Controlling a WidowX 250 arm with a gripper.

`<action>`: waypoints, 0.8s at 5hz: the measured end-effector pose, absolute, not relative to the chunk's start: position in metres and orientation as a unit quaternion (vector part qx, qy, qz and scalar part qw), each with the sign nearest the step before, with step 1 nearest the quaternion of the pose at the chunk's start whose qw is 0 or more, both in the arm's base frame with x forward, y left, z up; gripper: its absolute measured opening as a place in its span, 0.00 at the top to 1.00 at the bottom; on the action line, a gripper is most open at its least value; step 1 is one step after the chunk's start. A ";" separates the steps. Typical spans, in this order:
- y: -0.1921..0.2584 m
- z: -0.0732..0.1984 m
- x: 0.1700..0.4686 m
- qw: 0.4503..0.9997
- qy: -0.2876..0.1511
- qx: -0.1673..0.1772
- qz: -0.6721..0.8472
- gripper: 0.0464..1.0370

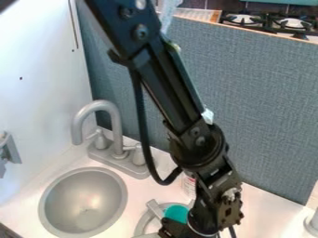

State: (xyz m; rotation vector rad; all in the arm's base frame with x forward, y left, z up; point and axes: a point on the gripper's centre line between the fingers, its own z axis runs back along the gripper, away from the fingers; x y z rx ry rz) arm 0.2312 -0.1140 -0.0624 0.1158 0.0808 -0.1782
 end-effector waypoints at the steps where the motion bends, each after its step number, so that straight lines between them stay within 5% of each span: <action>1: -0.125 -0.074 0.237 0.992 0.040 0.033 -0.114 0.44; 2: -0.135 -0.084 0.234 0.990 0.060 0.006 -0.125 0.44; 4: -0.128 -0.083 0.227 0.992 0.120 0.015 -0.040 0.32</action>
